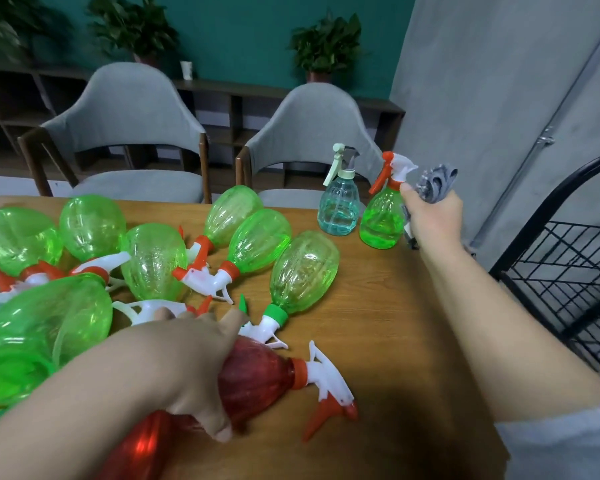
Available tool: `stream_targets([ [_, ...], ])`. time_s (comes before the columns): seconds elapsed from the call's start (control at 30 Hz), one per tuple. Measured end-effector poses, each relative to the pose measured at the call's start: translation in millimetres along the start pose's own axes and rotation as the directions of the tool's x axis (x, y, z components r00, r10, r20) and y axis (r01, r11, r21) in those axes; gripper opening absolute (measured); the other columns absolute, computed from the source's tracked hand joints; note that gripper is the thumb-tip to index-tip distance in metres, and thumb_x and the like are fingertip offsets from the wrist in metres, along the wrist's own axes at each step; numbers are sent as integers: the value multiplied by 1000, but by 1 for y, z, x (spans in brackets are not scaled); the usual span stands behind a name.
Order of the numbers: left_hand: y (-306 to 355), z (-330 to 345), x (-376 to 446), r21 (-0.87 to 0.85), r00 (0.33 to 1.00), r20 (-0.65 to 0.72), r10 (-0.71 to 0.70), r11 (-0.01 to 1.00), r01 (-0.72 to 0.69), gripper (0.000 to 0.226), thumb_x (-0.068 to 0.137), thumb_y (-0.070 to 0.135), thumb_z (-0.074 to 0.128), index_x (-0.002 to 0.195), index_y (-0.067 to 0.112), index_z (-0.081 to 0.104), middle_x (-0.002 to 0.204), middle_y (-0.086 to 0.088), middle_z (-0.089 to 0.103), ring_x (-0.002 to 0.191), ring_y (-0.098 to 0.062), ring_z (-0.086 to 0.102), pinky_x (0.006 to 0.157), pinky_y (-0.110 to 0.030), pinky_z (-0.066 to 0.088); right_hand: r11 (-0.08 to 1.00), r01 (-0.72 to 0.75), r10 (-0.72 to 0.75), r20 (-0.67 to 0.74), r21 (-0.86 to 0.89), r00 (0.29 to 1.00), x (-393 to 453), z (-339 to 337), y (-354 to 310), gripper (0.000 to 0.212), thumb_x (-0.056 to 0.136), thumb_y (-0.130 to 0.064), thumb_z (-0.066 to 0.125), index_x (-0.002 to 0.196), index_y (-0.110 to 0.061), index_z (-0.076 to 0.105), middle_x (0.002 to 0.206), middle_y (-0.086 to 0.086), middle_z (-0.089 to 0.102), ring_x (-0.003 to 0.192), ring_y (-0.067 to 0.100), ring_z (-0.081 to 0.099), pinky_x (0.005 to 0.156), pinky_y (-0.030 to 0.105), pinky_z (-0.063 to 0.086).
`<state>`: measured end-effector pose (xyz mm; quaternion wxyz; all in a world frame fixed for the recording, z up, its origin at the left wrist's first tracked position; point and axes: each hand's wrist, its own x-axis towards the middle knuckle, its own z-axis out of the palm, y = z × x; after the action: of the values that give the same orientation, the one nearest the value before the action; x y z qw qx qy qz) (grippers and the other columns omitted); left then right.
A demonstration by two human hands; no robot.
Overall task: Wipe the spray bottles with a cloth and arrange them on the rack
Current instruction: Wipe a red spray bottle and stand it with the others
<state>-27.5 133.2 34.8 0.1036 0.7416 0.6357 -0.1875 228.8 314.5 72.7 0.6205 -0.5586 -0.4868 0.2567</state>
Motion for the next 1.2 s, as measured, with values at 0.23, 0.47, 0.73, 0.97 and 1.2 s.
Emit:
stream_targets([
  [0.23,12,-11,-24,98,999,-27,-39,994,41,100,64,60,79,139,24,24,132,4,51,122,-22,50,108,-42,26,995,-70,49,275,65,960,-109,-32,-22,14,87,-18,70,100,-13,66,79,-9,64,66,-3,64,66,17,52],
  [0.47,11,7,-47,-68,964,-265,-13,998,-5,98,58,67,72,136,25,29,121,8,59,111,-19,56,101,-38,19,965,-258,218,412,44,885,-214,-66,-32,6,84,-14,71,85,-19,67,72,-9,68,62,-4,62,57,7,45],
  [0.73,30,24,-79,-274,682,-714,-159,960,-63,102,51,74,56,138,24,37,125,7,59,118,-19,56,104,-39,19,921,-386,333,628,-56,703,-286,-71,-37,20,88,-27,68,108,-23,68,87,-5,72,77,8,68,73,24,53],
  [0.97,71,63,-101,-616,477,-758,-446,731,-295,90,52,65,75,129,33,40,117,19,49,114,-10,49,104,-41,31,742,-598,374,554,303,744,-313,-66,-46,16,94,-15,58,104,-21,69,77,13,65,64,27,60,62,36,49],
  [1.2,102,83,-116,-731,499,-677,-541,411,-545,85,56,65,73,129,38,38,123,25,41,117,10,42,102,-13,32,681,-596,321,557,426,766,-328,-75,-39,19,94,-13,57,104,-22,70,97,6,74,91,25,71,90,49,52],
])
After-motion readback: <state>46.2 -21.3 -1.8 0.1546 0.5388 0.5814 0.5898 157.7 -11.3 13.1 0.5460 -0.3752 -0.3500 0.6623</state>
